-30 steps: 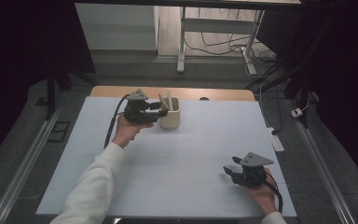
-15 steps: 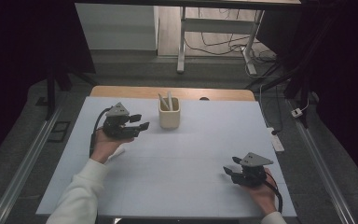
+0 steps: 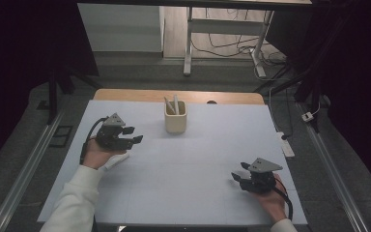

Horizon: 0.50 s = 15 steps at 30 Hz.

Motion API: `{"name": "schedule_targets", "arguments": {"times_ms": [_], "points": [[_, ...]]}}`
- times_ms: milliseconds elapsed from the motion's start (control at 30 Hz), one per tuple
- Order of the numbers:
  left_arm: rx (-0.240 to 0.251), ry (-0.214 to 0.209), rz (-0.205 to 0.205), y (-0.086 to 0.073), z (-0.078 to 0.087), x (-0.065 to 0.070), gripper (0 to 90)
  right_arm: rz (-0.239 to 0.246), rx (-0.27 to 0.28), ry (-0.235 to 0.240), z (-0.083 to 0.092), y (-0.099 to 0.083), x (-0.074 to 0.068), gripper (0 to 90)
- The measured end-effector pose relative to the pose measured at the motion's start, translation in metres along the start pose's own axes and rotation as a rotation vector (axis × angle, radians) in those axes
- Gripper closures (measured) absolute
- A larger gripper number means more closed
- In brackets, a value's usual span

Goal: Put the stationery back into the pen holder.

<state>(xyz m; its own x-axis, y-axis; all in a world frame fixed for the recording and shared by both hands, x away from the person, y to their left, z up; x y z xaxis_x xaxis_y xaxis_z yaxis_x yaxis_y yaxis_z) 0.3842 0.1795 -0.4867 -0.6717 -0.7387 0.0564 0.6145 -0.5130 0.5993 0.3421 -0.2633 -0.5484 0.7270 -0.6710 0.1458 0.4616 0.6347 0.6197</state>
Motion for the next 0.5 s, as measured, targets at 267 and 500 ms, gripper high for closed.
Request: {"name": "schedule_targets", "arguments": {"times_ms": [267,500], "points": [[-0.076,0.003,-0.003,-0.009,-0.003,-0.006,45.3,0.000,-0.004,-0.001,0.000,0.000,0.000,43.2],[-0.167,0.042,-0.021,-0.015,-0.007,-0.009,41.8,-0.002,-0.006,-0.001,-0.001,0.000,0.000,43.2]]}}
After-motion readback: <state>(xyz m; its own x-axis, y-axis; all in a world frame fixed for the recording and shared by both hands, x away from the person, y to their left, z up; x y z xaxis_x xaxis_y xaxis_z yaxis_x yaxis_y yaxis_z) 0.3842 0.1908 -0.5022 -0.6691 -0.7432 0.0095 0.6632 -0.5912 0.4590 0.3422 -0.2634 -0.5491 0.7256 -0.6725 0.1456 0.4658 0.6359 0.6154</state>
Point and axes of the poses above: each handheld gripper's, and its own axes: z roughly backward along the jaws, y roughly out of its top, x roughly to its right, the point moved 5 cm from there along -z, roughly forward along the jaws, and after that the axes turned 13 degrees about -x, right-handed, at the moved point
